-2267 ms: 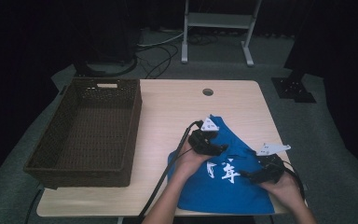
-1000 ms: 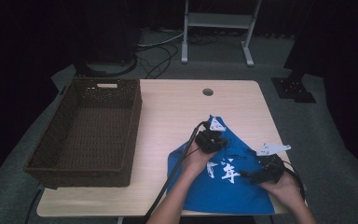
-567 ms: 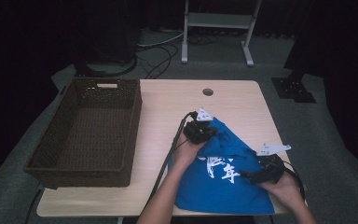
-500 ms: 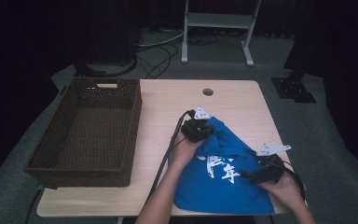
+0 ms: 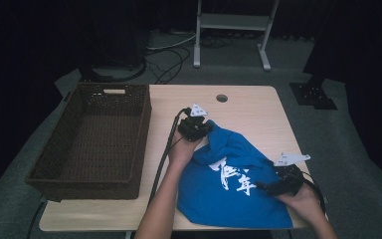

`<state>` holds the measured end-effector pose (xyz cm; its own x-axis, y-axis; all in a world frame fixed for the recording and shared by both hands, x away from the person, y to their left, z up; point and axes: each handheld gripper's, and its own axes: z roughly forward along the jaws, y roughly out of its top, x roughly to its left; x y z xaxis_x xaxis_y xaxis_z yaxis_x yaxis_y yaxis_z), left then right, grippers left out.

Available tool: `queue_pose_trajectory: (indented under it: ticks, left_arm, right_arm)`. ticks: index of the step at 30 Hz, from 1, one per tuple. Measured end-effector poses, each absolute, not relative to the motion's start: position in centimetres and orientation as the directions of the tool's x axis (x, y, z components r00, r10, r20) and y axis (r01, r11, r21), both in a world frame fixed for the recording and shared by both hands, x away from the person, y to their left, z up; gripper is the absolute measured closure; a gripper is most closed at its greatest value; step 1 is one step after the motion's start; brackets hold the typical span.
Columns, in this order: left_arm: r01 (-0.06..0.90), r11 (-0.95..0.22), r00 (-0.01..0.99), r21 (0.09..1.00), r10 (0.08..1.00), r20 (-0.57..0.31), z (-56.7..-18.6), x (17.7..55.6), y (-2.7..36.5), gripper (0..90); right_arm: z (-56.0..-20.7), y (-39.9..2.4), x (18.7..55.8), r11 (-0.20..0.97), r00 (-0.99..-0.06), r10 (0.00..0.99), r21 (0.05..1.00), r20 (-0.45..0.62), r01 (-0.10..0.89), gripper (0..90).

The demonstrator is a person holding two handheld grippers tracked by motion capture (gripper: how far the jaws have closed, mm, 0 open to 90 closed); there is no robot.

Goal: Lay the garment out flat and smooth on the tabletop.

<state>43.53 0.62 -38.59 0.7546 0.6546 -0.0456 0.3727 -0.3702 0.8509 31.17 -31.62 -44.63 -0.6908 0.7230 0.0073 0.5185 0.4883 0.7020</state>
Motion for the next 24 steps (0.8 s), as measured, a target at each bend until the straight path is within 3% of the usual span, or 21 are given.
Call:
queue_pose_trajectory:
  ticks: [24]
  left_arm:
    - [0.424, -0.332, 0.674, 0.842, 0.737, -0.049, -39.1, 49.0, 3.7, 87.2]
  right_arm:
    - [-44.6, -31.6, 31.2, 0.488, -0.691, 0.723, 0.702, 0.008, 0.518, 2.8]
